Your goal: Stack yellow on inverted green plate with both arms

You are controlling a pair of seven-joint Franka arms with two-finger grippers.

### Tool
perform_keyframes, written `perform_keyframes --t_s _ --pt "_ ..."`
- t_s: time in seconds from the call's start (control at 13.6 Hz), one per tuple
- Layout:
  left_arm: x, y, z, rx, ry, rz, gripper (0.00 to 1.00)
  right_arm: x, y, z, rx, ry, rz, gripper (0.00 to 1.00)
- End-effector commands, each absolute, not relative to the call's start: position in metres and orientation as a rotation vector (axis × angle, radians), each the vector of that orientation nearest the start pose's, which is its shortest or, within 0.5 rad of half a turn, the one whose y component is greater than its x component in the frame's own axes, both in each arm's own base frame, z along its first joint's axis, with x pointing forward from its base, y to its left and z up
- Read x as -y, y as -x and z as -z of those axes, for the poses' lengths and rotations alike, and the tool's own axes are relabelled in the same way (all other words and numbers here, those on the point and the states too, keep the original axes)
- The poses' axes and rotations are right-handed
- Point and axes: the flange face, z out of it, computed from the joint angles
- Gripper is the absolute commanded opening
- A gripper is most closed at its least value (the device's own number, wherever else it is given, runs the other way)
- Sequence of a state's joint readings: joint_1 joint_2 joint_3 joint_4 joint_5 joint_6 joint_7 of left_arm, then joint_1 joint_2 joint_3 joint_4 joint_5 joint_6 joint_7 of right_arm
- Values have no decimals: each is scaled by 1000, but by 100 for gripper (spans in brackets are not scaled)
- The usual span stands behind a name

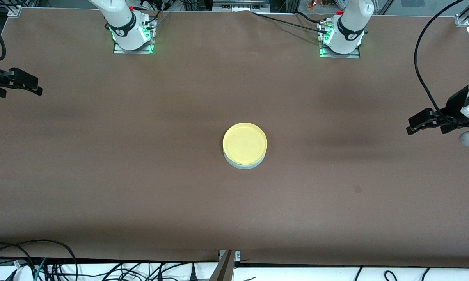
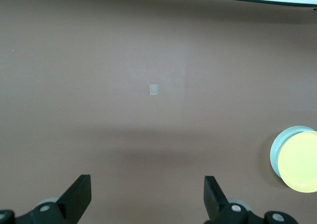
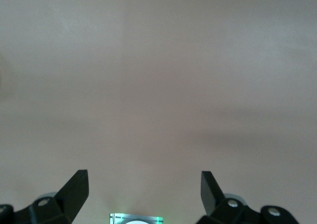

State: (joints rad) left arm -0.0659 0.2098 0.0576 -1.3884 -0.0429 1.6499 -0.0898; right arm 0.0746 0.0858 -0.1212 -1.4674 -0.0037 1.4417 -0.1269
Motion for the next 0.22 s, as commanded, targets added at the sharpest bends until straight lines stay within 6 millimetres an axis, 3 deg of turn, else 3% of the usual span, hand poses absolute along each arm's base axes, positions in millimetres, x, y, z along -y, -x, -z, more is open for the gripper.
perform_keyframes --t_s 0.0,0.15 --pt "19 -629 -600 102 3144 90 100 23 -565 -606 159 3138 -238 100" --pt "19 -629 -600 102 3146 89 100 24 -566 -608 159 3140 -231 100"
